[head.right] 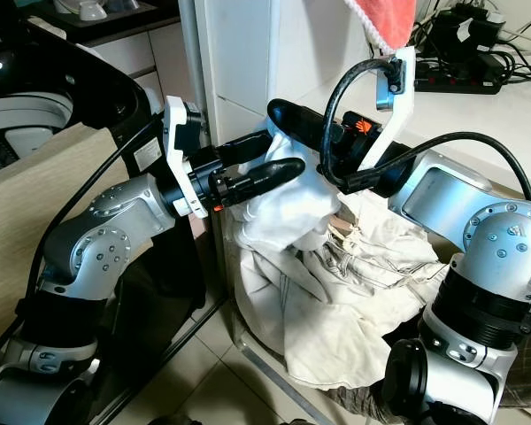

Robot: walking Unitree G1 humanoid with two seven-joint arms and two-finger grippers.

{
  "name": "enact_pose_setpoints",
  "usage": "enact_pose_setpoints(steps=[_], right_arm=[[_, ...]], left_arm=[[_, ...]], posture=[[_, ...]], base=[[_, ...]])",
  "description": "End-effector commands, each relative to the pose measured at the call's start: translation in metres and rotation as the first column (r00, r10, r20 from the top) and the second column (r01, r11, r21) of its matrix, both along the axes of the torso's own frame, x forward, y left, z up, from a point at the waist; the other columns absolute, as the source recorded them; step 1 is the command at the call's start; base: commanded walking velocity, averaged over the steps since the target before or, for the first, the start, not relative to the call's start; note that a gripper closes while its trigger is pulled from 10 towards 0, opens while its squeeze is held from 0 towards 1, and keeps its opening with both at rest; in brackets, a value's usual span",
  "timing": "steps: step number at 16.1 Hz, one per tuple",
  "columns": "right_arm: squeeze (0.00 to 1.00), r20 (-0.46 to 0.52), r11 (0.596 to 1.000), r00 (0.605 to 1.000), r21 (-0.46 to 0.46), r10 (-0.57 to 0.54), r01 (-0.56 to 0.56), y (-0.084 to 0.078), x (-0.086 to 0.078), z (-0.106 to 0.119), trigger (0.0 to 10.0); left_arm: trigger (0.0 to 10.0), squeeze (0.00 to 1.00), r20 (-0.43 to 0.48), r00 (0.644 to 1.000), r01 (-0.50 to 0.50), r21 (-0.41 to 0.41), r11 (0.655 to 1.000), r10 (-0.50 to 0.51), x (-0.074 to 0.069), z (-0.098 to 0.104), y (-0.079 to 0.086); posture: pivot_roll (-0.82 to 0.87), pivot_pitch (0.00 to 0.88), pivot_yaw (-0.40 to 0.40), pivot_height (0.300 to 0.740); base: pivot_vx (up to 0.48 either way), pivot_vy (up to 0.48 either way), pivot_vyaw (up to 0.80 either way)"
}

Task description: Clothes washing

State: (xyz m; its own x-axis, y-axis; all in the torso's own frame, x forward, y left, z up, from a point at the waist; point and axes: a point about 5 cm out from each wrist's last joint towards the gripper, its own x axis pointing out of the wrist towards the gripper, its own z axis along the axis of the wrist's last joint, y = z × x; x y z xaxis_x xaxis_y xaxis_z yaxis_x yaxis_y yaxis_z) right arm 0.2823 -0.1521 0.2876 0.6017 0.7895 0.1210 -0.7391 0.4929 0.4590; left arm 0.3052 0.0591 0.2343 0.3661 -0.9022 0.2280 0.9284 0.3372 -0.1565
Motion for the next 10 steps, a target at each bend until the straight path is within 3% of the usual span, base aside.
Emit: enact_pose_setpoints(steps=[1, 10], right_arm=[[0.00, 0.041, 1.000, 0.999, 0.009, 0.027, -0.027, 0.0039, -0.0043, 0.0059, 0.0], [0.00, 0.044, 1.000, 0.999, 0.019, 0.019, -0.019, 0.0034, -0.0043, 0.0064, 0.0]], left_arm=[[0.0, 0.00, -0.007, 1.000, -0.022, 0.023, 1.000, 0.022, 0.0030, -0.0017, 0.0004], [0.0, 0.00, -0.012, 1.000, -0.006, 0.028, 1.000, 0.006, 0.0008, -0.0052, -0.0024]], posture=[[-0.10, 0.000, 0.020, 0.740], [-0.10, 0.000, 0.023, 0.740]], base=[[0.000, 0.000, 0.00], [0.000, 0.000, 0.00]])
